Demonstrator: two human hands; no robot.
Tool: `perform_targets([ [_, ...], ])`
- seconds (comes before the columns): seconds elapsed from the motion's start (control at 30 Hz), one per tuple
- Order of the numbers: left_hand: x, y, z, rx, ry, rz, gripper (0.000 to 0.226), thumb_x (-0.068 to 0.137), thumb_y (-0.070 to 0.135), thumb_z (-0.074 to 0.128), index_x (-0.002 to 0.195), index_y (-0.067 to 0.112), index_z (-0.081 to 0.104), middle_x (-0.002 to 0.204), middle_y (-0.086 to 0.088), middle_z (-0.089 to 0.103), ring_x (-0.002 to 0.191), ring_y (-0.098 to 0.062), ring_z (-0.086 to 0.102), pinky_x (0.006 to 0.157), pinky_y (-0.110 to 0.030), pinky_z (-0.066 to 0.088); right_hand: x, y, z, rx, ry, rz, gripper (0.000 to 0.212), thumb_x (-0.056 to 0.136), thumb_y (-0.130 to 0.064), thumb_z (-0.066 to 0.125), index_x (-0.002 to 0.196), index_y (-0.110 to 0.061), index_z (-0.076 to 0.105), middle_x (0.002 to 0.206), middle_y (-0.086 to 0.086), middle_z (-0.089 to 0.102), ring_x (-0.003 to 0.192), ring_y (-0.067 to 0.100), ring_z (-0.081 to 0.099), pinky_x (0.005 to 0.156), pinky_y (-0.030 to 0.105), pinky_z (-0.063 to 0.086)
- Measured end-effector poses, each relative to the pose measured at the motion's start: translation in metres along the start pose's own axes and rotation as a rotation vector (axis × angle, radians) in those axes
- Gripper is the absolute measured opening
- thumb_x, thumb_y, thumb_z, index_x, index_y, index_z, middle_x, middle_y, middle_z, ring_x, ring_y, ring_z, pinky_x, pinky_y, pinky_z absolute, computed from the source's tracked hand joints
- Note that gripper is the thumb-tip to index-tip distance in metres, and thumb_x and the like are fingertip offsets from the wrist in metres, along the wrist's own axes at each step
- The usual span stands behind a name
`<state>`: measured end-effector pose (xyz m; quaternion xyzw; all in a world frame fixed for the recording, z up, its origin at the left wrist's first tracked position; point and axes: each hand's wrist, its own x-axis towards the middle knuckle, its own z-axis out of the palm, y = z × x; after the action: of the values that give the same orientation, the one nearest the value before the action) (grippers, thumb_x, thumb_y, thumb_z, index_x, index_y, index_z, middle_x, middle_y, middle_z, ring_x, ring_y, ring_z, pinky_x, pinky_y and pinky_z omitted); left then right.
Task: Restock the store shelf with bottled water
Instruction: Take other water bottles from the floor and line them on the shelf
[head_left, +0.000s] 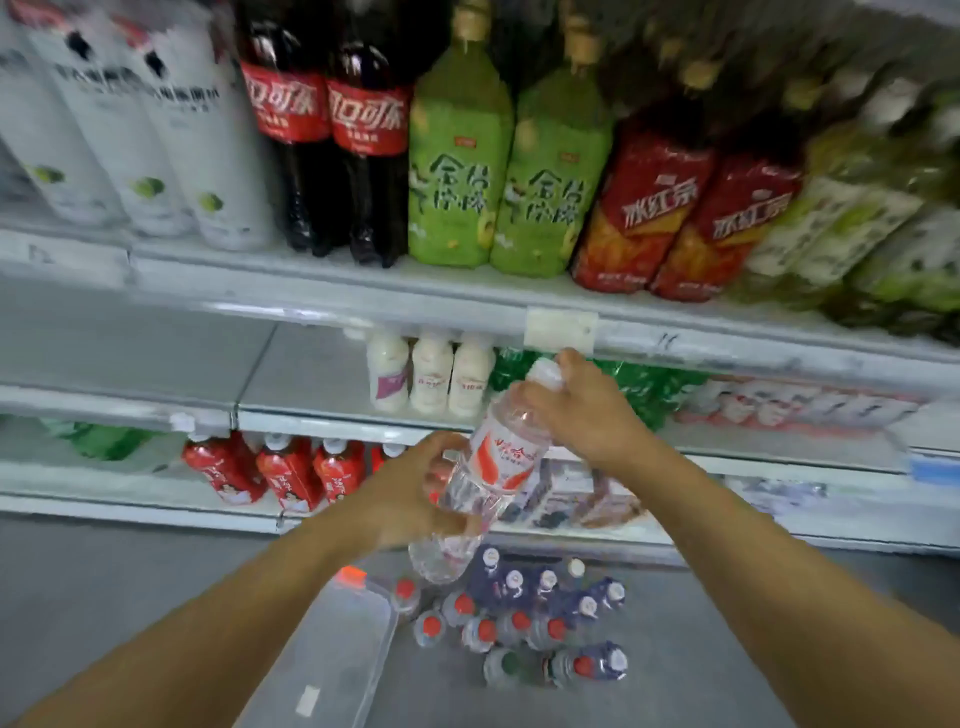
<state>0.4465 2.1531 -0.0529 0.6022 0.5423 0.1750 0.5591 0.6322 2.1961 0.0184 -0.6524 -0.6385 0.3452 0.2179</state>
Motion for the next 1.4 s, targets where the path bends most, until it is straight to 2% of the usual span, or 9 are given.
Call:
perform_targets([
  [0.17, -0.039, 0.079, -0.025, -0.021, 0.070, 0.120, 0.065, 0.066, 0.008, 0.084, 0.115, 0.033, 0.048, 0.107, 0.003, 0.059, 0.101, -0.015, 0.057, 0.079, -0.016, 0.048, -0.026, -0.074, -0.068, 0.079, 0.075, -0.027, 0.031, 0.085, -0.035, 0.065, 0.086, -0.012, 0.045, 0.078, -0.001, 0.054, 0.077, 0.021, 0.060, 0.069, 0.040, 0.053],
  [0.33, -0.080, 0.156, -0.047, 0.011, 0.090, 0.246, 0.063, 0.069, 0.015, 0.082, 0.118, 0.034, 0.047, 0.102, 0.008, 0.062, 0.096, -0.008, 0.060, 0.085, -0.029, 0.052, -0.053, -0.141, -0.130, 0.027, 0.139, -0.074, 0.027, 0.084, -0.039, 0.062, 0.086, -0.015, 0.050, 0.083, 0.003, 0.060, 0.070, 0.020, 0.061, 0.057, 0.034, 0.050],
  [0.47, -0.105, 0.214, -0.065, 0.027, 0.148, 0.330, 0.065, 0.067, 0.017, 0.083, 0.117, 0.038, 0.047, 0.106, 0.003, 0.064, 0.099, -0.013, 0.061, 0.090, -0.040, 0.051, -0.077, -0.191, -0.176, 0.022, 0.241, -0.113, 0.034, 0.083, -0.045, 0.061, 0.097, -0.015, 0.054, 0.097, 0.002, 0.060, 0.085, 0.019, 0.059, 0.067, 0.034, 0.050],
  [0.67, -0.137, 0.289, -0.085, 0.007, 0.225, 0.461, 0.057, 0.067, 0.014, 0.083, 0.109, 0.037, 0.051, 0.107, 0.010, 0.065, 0.101, -0.009, 0.062, 0.096, -0.039, 0.048, -0.112, -0.256, -0.230, 0.020, 0.399, -0.247, 0.028, 0.088, -0.044, 0.058, 0.078, -0.021, 0.046, 0.080, -0.003, 0.053, 0.071, 0.014, 0.052, 0.060, 0.030, 0.042],
  [0.77, -0.148, 0.320, -0.093, -0.014, 0.248, 0.519, 0.060, 0.063, 0.021, 0.084, 0.112, 0.035, 0.052, 0.108, 0.008, 0.067, 0.103, -0.010, 0.062, 0.096, -0.039, 0.047, -0.124, -0.276, -0.253, 0.029, 0.455, -0.294, 0.036, 0.087, -0.051, 0.057, 0.082, -0.017, 0.047, 0.083, 0.001, 0.054, 0.070, 0.016, 0.051, 0.060, 0.029, 0.041],
  [0.9, -0.156, 0.360, -0.100, -0.062, 0.285, 0.574, 0.052, 0.071, 0.007, 0.078, 0.108, 0.034, 0.052, 0.094, -0.004, 0.067, 0.086, -0.017, 0.067, 0.071, -0.029, 0.054, -0.132, -0.294, -0.284, 0.082, 0.505, -0.398, 0.036, 0.090, -0.054, 0.048, 0.094, -0.018, 0.055, 0.092, -0.003, 0.061, 0.080, 0.014, 0.057, 0.064, 0.026, 0.042],
  [1.03, -0.163, 0.401, -0.108, -0.110, 0.345, 0.619, 0.052, 0.075, 0.011, 0.077, 0.112, 0.035, 0.050, 0.097, 0.001, 0.067, 0.088, -0.015, 0.066, 0.080, -0.033, 0.055, -0.132, -0.302, -0.319, 0.067, 0.608, -0.473, 0.029, 0.095, -0.043, 0.046, 0.103, -0.017, 0.055, 0.097, -0.007, 0.060, 0.087, 0.010, 0.056, 0.064, 0.021, 0.039],
  [1.13, -0.164, 0.434, -0.117, -0.113, 0.388, 0.648, 0.054, 0.074, 0.014, 0.077, 0.115, 0.033, 0.049, 0.102, 0.004, 0.067, 0.094, -0.014, 0.064, 0.079, -0.034, 0.050, -0.119, -0.304, -0.341, -0.046, 0.691, -0.478, 0.026, 0.091, -0.035, 0.058, 0.110, -0.021, 0.049, 0.106, -0.006, 0.055, 0.098, 0.010, 0.053, 0.080, 0.024, 0.044],
  [1.4, -0.159, 0.526, -0.153, -0.150, 0.554, 0.718, 0.047, 0.075, 0.017, 0.076, 0.113, 0.025, 0.049, 0.100, -0.004, 0.068, 0.089, -0.021, 0.067, 0.079, -0.038, 0.052, -0.059, -0.302, -0.383, -0.251, 0.766, -0.525, 0.050, 0.092, -0.029, 0.057, 0.136, -0.020, 0.035, 0.139, -0.002, 0.035, 0.131, 0.014, 0.029, 0.105, 0.027, 0.027],
])
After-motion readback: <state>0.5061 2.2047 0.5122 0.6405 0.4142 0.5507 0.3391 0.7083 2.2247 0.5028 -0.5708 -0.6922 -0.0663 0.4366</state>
